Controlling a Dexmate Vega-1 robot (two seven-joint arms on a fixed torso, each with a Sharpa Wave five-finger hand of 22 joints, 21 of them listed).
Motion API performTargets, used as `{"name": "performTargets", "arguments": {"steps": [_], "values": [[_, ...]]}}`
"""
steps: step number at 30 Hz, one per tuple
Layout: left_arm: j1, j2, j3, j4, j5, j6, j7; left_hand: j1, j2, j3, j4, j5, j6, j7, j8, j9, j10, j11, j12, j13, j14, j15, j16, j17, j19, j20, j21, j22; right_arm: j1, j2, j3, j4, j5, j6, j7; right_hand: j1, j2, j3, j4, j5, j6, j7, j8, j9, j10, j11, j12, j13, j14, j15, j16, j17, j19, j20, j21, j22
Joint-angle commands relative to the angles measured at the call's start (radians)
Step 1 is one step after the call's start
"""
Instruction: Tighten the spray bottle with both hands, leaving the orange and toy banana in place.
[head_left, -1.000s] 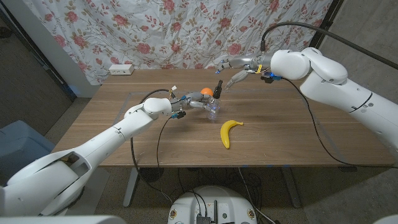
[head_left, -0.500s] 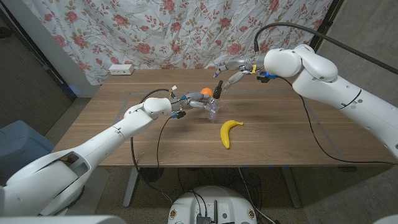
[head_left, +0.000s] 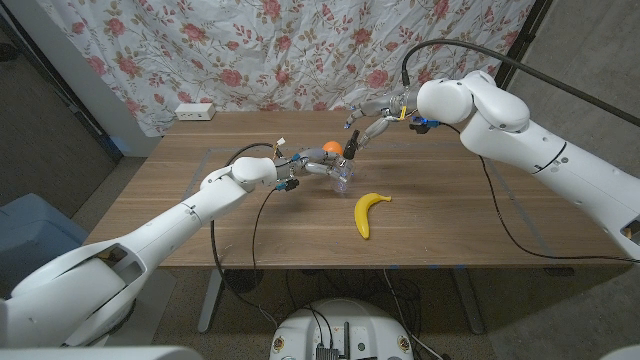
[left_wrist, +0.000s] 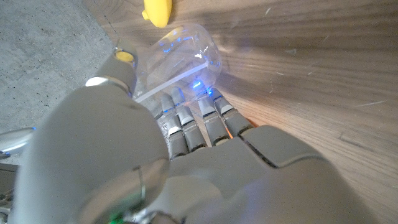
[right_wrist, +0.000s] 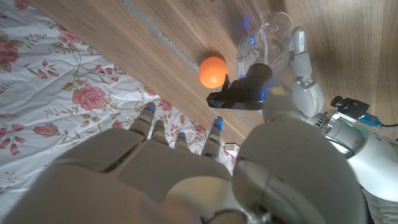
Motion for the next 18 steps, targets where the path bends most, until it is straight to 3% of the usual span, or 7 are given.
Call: {"name": "performTargets", "arguments": {"steps": [1, 18], "values": [[-0.007, -0.005, 0.003, 0.012, 0.008, -0.011, 0.002, 0.032, 0.075, -0.005, -0.002, 0.003, 0.036, 0.007, 0.031, 0.003, 0.049, -0.036, 0.009, 0.004, 0.008, -0.144, 0.003, 0.002, 0.006, -0.065, 0.0, 0.004, 0.012, 0.02, -0.022, 0.013, -0.047, -0.015, 0.039, -0.012, 0.003, 0.0, 0.008, -0.003, 0.008, 0.002, 0.01, 0.004, -0.017, 0.004, 0.006, 0.005, -0.007, 0.001, 0.009, 0.005, -0.004, 0.003, -0.001, 0.005], [-0.008, -0.001, 0.004, 0.015, 0.017, -0.012, 0.0, 0.033, 0.079, -0.008, -0.001, 0.004, 0.045, 0.007, 0.038, 0.002, 0.056, -0.036, 0.008, 0.008, 0.012, -0.144, 0.002, 0.0, 0.007, -0.065, -0.001, 0.004, -0.001, 0.035, -0.014, 0.006, -0.086, -0.012, 0.01, -0.048, 0.009, -0.013, 0.017, -0.019, 0.108, 0.014, 0.065, 0.021, -0.002, -0.001, 0.019, 0.005, 0.002, -0.001, 0.022, 0.013, -0.001, 0.001, 0.006, 0.005]]}}
